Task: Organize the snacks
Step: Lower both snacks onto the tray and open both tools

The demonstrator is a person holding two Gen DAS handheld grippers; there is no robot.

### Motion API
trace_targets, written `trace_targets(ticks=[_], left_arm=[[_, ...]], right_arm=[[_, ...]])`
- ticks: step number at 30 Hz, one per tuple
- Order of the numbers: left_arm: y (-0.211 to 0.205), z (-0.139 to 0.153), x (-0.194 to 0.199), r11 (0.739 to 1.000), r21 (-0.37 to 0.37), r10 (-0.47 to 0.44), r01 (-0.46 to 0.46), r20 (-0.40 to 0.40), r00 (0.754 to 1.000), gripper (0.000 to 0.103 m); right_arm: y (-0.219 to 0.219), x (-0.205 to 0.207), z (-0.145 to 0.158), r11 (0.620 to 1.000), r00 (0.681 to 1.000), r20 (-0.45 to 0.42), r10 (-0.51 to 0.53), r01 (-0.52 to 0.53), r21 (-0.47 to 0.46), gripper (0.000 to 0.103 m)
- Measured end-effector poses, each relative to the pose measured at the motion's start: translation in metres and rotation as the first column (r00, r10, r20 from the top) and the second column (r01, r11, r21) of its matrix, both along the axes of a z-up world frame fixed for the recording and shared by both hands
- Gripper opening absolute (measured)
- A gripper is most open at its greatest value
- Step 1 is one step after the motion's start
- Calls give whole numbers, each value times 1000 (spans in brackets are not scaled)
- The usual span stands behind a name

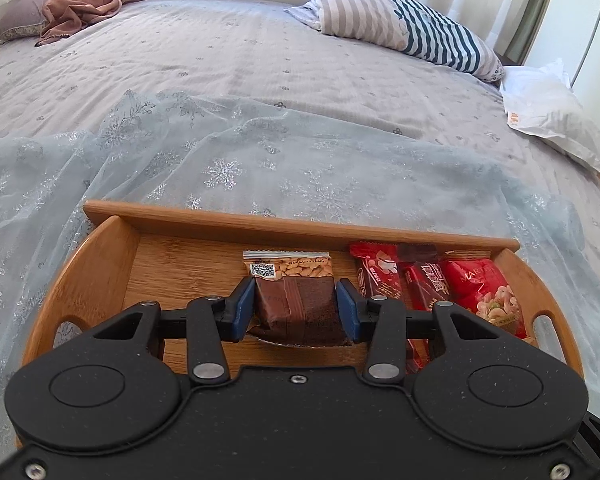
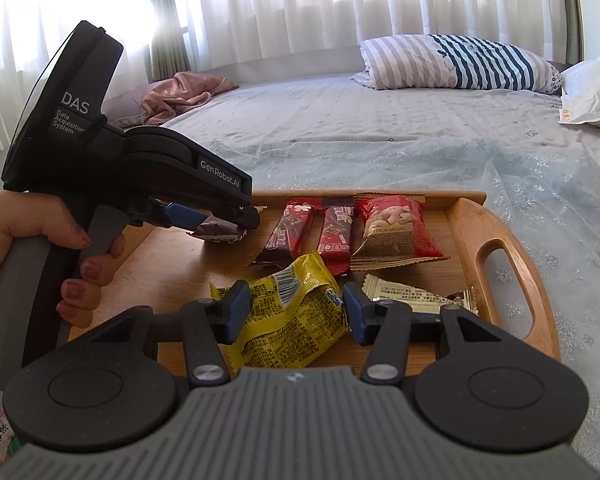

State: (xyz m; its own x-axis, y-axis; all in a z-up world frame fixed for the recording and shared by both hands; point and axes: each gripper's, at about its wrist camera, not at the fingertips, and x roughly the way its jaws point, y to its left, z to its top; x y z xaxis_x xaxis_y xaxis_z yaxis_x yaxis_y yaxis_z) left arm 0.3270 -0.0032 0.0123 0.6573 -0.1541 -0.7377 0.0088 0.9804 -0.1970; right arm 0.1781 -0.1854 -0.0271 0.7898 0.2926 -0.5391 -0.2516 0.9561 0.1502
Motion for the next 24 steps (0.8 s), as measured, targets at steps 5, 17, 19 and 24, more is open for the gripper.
trace_targets(ticks=[5, 17, 19, 24], left_arm=[[-2, 0, 2, 1000, 7, -8, 8, 3, 1000, 42], [-1, 2, 3, 1000, 6, -16, 16, -2, 1000, 50], [0, 4, 2, 1000, 0, -15, 15, 2, 1000, 64], [5, 14, -5, 999, -27, -24, 24, 10, 1000, 85]], right_arm=[[3, 1, -1, 1000, 1000, -6, 6, -6, -11, 58], [6, 1, -1, 999, 999, -23, 22, -23, -23, 64], [7, 2, -1, 999, 999, -28, 29, -30, -23, 72], [6, 1, 1, 999, 999, -29, 29, -30, -12, 83]])
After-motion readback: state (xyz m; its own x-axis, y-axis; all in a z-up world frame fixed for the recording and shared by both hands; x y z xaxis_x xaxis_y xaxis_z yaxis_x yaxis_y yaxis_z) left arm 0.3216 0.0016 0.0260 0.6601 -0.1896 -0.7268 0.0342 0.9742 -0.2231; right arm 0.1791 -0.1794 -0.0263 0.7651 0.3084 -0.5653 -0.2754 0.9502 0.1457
